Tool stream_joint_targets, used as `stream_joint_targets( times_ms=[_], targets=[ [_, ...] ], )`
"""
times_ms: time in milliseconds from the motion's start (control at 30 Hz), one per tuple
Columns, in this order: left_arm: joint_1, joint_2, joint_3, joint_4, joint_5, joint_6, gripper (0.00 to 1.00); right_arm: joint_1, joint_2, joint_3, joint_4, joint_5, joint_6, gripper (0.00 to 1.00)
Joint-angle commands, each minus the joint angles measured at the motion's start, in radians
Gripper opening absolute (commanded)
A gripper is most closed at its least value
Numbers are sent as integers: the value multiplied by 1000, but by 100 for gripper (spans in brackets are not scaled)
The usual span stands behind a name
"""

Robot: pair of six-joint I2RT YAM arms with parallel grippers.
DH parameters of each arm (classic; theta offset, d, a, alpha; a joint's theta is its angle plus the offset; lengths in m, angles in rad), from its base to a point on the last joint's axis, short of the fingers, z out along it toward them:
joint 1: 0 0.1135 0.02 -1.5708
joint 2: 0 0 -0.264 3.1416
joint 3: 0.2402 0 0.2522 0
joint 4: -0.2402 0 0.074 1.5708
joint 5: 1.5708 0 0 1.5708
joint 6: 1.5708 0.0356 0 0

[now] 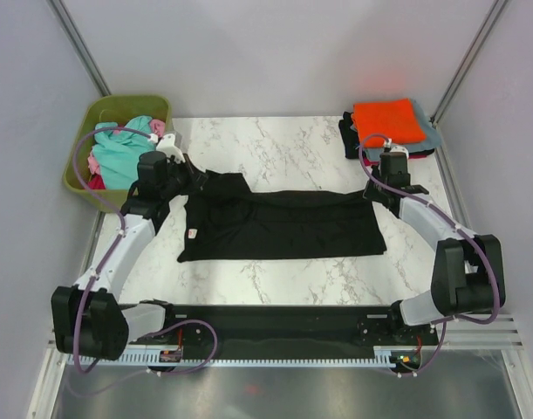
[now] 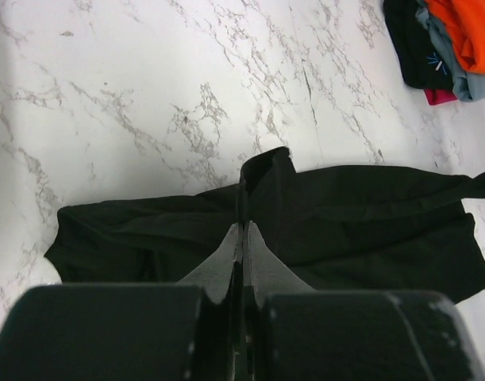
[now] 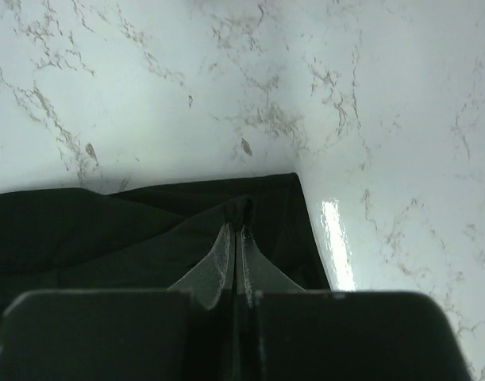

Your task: Fold and stack the t-shirts

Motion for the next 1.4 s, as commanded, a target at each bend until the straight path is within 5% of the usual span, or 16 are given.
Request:
stream_joint_targets(
  times_ms=[0,233,300,367,433,467,567,733,900,1033,1367],
  targets=[
    [-4,-81,-45,-61,-59,-23,2,1,-49,-42,20,8,23,0],
    [-18,-229,-143,-164,-102,-76,6,1,-92,-136,18,40,76,0],
    [-26,-258,-160,-198,-91,-93,19,0,-107,-171,15,57,109,1],
    [-29,-270,-157,-247,-126,-121,37,0,-129,-198,18,75,138,30],
    [-29,-295,-152,-311,-169,-132,43,0,-150,-240,21,95,155,52],
    [-29,-308,-149,-328,-222,-148,48,0,-173,-254,21,130,162,80],
    [-29,-361,-154,-338,-301,-179,51,0,-205,-261,25,154,172,95],
    [-29,-243,-172,-232,-264,-173,50,32,-270,-202,38,70,164,94],
    [-29,-74,-194,-54,-192,-208,44,299,-183,-39,63,4,159,87],
    [-26,75,-165,46,-200,-210,40,519,82,166,86,-71,89,81],
    [9,434,30,135,-70,-207,35,664,658,847,-35,-156,0,66]
  ],
)
